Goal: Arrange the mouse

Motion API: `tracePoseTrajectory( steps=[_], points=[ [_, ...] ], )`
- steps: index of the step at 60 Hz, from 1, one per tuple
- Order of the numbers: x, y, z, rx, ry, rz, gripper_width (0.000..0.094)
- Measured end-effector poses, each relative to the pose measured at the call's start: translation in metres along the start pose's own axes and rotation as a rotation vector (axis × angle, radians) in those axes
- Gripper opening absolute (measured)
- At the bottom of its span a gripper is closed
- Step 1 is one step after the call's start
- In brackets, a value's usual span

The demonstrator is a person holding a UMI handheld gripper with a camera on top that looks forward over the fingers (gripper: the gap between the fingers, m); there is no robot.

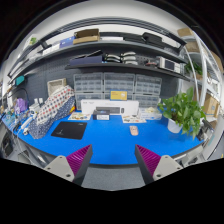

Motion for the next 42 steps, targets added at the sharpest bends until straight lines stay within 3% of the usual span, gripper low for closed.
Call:
tracePoseTrajectory(
  steps=[24, 42],
  points=[
    [-0.104, -0.058, 0.071, -0.091, 0.187, 0.107, 0.0862],
    [-0.222, -0.105, 0.029, -0.109, 0.234, 0.135, 0.0858]
  ],
)
Point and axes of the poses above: the point between the fingertips, and its own axes, seen from behind it with the camera up: y to the left, z down, x backward, against the way the camera looks, the point moved 9 cm from there along x, backward, against the way the camera looks, and after that the axes turned 15 degrees about y, right-handed, at the moved point
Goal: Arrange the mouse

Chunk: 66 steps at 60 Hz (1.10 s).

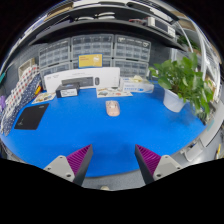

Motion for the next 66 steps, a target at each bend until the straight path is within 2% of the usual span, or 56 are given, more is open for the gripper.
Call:
tracePoseTrajectory(
  steps=[18, 25, 34, 37, 39, 40, 41, 46, 47, 48, 49, 50, 52, 61, 66],
  points=[
    [-0.113, 0.004, -0.113, 0.018, 0.038, -0.045, 0.0842],
    [-0.147, 0.004, -0.147, 0.033, 0.040, -0.044, 0.0809],
    [-0.175, 0.001, -0.168, 0.034, 0.051, -0.051, 0.0687],
    [-0.179, 0.003, -0.171, 0.031, 0.051, -0.075, 0.0588],
    [-0.180, 0.004, -0.171, 0.029, 0.055, -0.089, 0.0595],
    [-0.180, 0.004, -0.171, 0.031, 0.058, -0.093, 0.0562],
    [-0.179, 0.004, -0.172, 0.036, 0.057, -0.094, 0.0455],
    [-0.180, 0.005, -0.171, 0.039, 0.064, -0.089, 0.0406],
    [-0.180, 0.005, -0.171, 0.034, 0.069, -0.088, 0.0443],
    [-0.180, 0.006, -0.171, 0.030, 0.070, -0.088, 0.0371],
    [-0.180, 0.006, -0.171, 0.025, 0.079, -0.085, 0.0441],
    [-0.180, 0.006, -0.172, 0.023, 0.079, -0.080, 0.0337],
    [-0.180, 0.006, -0.173, 0.021, 0.085, -0.074, 0.0310],
    [-0.175, 0.011, -0.178, 0.009, 0.126, -0.022, 0.0305],
    [-0.147, 0.027, -0.198, 0.000, 0.076, 0.008, 0.0304]
  ],
)
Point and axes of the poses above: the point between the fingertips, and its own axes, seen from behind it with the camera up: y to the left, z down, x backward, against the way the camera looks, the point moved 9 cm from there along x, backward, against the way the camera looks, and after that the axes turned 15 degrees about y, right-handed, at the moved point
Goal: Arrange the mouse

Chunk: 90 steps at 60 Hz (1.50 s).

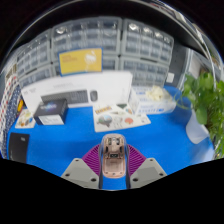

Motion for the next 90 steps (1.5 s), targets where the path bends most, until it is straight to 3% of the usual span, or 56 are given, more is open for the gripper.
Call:
tracePoseTrajectory(
  steps=[16, 27, 43, 59, 63, 70, 81, 87, 90],
  points=[
    [0.167, 0.140, -0.078, -0.027, -0.269, -0.023, 0.0309],
    [0.217, 0.268, -0.096, 0.017, -0.328, -0.108, 0.0308],
    [0.133, 0.409, -0.019, 0.128, -0.146, -0.180, 0.0323],
    [0.043, 0.442, 0.062, 0.172, 0.066, -0.152, 0.0323],
    [0.032, 0.443, 0.076, 0.180, 0.089, -0.139, 0.0344],
    [0.032, 0.444, 0.079, 0.174, 0.054, -0.135, 0.0357],
    [0.032, 0.443, 0.077, 0.140, 0.065, -0.147, 0.0467],
    [0.042, 0.433, 0.074, 0.099, 0.098, -0.146, 0.0710],
    [0.054, 0.427, 0.069, 0.082, 0.082, -0.161, 0.0772]
  ],
)
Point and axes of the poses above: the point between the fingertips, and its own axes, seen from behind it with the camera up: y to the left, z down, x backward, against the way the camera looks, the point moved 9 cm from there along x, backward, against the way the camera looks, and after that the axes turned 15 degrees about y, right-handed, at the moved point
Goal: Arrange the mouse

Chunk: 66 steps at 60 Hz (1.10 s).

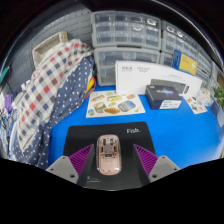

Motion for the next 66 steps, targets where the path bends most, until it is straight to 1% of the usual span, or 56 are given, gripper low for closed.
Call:
tracePoseTrajectory(
  steps=[1, 4, 17, 23, 30, 40, 47, 54, 66],
  points=[
    [0.005, -0.002, -0.001, -0.002, -0.006, -0.003, 0.0793],
    [0.023, -0.009, -0.006, -0.002, -0.032, -0.008, 0.0810],
    [0.125, -0.072, -0.011, -0.024, -0.160, -0.012, 0.0825],
    [0.179, -0.113, -0.001, -0.033, -0.219, -0.013, 0.0819],
    [0.232, -0.160, 0.025, -0.020, -0.273, -0.005, 0.0814],
    [0.286, -0.223, 0.073, 0.029, -0.306, -0.012, 0.0811],
    [0.310, -0.256, 0.103, 0.045, -0.311, 0.006, 0.0812],
    [0.329, -0.273, 0.124, 0.037, -0.323, -0.014, 0.0812],
    [0.349, -0.295, 0.148, 0.038, -0.359, 0.004, 0.0814]
  ],
)
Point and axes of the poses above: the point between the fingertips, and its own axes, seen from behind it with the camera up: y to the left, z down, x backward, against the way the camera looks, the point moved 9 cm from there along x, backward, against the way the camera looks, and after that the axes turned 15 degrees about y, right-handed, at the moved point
